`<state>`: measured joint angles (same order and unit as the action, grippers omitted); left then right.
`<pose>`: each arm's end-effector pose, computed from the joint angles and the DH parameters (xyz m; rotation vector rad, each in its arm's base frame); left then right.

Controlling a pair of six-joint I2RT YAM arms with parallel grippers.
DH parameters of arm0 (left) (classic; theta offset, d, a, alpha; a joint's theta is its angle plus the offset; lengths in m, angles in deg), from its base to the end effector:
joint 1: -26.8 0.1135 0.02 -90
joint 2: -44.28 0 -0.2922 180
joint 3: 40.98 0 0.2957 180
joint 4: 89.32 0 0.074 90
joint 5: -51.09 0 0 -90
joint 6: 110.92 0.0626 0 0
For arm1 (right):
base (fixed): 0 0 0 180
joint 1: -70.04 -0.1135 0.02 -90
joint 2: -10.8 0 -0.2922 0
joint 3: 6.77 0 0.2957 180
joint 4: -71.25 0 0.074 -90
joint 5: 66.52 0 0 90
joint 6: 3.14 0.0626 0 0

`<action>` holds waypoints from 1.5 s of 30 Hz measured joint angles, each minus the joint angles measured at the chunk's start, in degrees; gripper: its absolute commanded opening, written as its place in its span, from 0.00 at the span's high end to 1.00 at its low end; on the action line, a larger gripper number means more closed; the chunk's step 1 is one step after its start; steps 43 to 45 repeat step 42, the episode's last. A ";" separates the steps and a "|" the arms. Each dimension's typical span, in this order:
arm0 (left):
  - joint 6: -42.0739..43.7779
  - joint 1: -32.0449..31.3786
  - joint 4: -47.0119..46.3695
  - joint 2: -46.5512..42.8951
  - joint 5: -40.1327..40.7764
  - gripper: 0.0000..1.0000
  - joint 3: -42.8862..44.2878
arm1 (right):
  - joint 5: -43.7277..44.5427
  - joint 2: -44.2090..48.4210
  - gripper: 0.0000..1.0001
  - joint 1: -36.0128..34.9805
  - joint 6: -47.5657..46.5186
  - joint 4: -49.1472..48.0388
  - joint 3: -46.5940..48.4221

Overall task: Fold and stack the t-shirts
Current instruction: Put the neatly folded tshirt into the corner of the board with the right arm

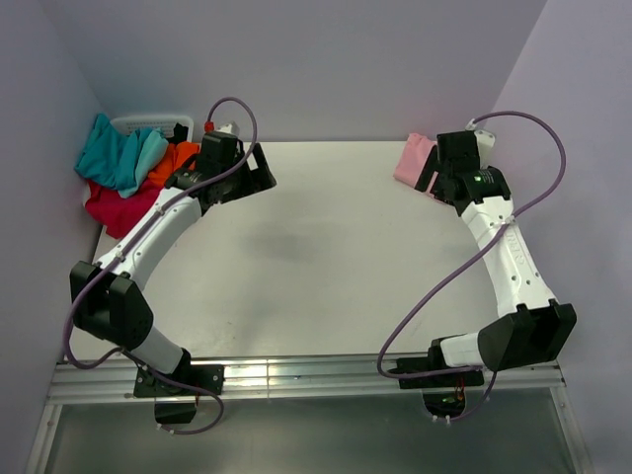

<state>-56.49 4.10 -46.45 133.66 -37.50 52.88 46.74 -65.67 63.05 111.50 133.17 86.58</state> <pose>0.3868 -0.1602 0.3440 -0.2705 2.2767 -0.5151 0.3281 0.0153 0.3904 0.5412 2.2211 -0.1942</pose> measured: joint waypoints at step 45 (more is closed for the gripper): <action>0.66 0.72 0.63 -3.96 0.42 0.00 -1.14 | 3.67 -1.31 0.00 0.00 2.56 5.09 2.71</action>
